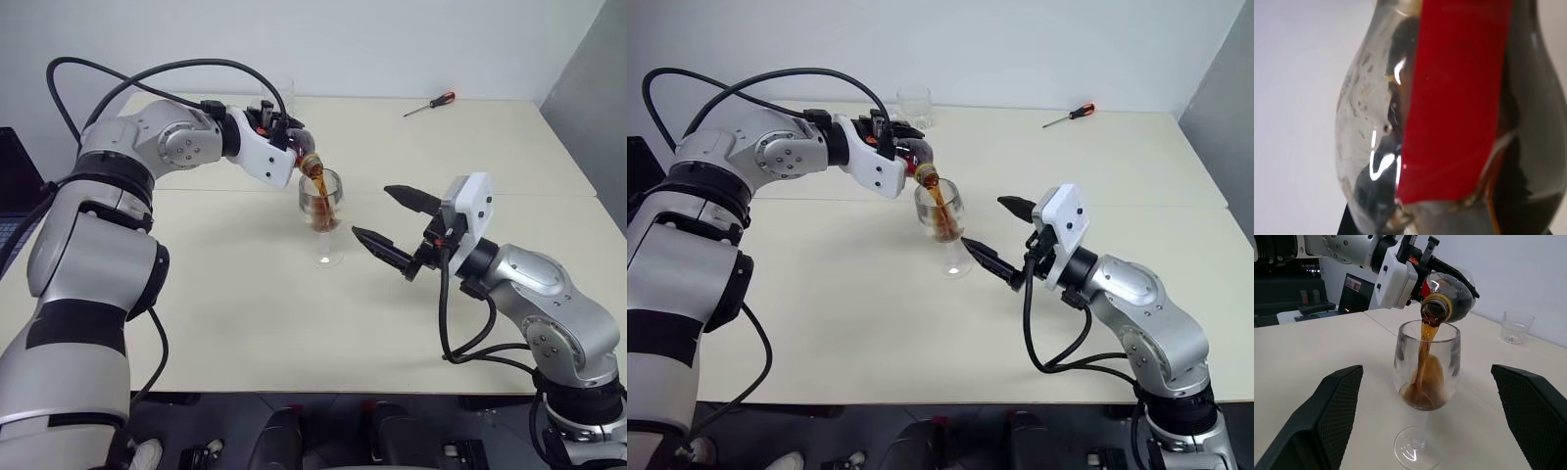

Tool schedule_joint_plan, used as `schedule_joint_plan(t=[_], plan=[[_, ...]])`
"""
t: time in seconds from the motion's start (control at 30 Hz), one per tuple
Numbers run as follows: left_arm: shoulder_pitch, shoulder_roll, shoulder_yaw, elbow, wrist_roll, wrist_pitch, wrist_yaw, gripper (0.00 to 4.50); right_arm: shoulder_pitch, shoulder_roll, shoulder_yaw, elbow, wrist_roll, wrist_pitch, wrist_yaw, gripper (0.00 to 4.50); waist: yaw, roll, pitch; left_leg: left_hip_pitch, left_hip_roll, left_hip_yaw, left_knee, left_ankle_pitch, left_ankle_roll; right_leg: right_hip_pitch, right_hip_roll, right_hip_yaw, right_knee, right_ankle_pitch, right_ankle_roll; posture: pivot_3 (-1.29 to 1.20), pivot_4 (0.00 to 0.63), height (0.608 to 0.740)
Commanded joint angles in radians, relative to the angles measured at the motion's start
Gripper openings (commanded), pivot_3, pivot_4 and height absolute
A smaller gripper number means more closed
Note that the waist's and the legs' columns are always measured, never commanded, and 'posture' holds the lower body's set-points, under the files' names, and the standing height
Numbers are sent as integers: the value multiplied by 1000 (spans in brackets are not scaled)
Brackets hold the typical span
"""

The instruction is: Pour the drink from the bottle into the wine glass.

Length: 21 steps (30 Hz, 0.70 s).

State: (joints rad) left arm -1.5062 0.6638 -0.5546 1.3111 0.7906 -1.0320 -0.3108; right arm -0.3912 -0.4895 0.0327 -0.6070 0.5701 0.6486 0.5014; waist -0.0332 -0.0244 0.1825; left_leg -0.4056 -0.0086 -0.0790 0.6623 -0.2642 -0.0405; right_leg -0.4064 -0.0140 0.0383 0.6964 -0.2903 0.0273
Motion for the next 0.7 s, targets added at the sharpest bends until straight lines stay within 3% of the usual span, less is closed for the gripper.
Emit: schedule_joint_plan(t=[0.03,0.7], plan=[[-53,21,7,0,-4,4,28,1283,-3,5,-7,-22,-2,-16,0,4500,0,0,0,0,0,0,0,0,0,0,0,0,0,0,0,0,150,740],[-66,16,-2,8,11,14,46,1283,-14,8,-6,-25,4,-4,-4,4500,0,0,0,0,0,0,0,0,0,0,0,0,0,0,0,0,150,740]])
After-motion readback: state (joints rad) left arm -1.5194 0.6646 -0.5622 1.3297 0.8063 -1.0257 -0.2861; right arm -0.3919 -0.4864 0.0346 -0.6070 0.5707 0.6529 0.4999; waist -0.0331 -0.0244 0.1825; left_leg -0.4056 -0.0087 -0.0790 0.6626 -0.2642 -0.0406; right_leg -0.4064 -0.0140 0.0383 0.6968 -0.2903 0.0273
